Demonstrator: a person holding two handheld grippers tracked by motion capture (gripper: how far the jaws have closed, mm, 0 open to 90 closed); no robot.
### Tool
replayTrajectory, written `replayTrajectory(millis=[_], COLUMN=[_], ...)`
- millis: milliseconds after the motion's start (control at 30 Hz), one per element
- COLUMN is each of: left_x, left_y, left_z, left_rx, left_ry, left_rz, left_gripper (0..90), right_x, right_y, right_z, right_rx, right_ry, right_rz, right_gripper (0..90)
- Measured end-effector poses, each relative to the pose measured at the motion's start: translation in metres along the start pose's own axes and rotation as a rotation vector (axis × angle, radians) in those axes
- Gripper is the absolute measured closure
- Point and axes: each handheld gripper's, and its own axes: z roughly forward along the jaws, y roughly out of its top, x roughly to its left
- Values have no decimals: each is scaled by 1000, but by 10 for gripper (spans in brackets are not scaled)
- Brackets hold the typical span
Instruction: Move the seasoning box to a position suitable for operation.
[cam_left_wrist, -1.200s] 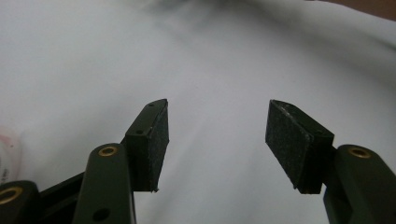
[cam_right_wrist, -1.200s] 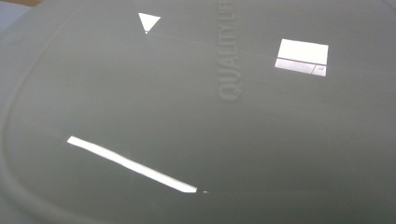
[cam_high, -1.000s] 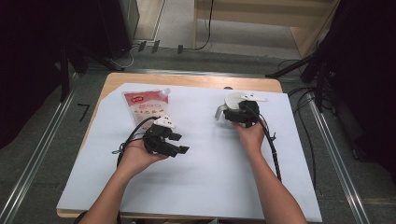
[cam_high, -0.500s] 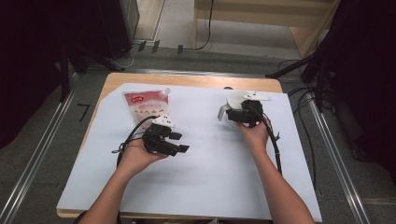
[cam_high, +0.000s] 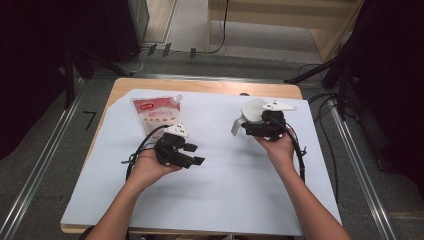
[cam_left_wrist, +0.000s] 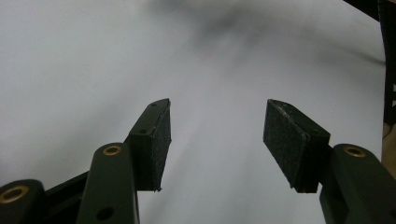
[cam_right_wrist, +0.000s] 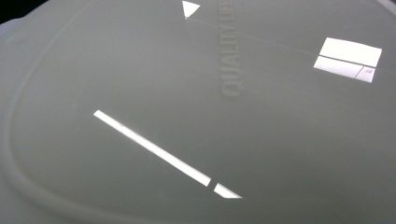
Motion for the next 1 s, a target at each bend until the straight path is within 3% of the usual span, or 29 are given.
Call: replayTrajectory(millis=[33, 200, 300, 367, 567, 767, 1000], left_x=[0, -1, 0, 0, -2, -2, -2], left_y=[0, 0, -1, -1, 0, 0, 1], left_z=[1, 0, -1, -2, 1, 1, 0], left_rx=[0, 9, -18, -18, 2, 8, 4], left_ry=[2, 6, -23, -22, -7, -9, -9], left_rz=[0, 6, -17, -8, 17, 24, 33], left_gripper=[426, 423, 417, 417, 418, 416, 417], right_x=[4, 12, 17, 23, 38, 52, 67], right_y=[-2, -7, -11, -17, -33, -51, -58], right_z=[-4, -11, -16, -24, -35, -33, -23], right_rx=[-3, 7, 15, 22, 19, 36, 51], right_ry=[23, 46, 72, 104, 134, 162, 201], right_rz=[7, -16, -29, -48, -81, -101, -127], right_gripper=[143, 143, 143, 143, 143, 143, 143])
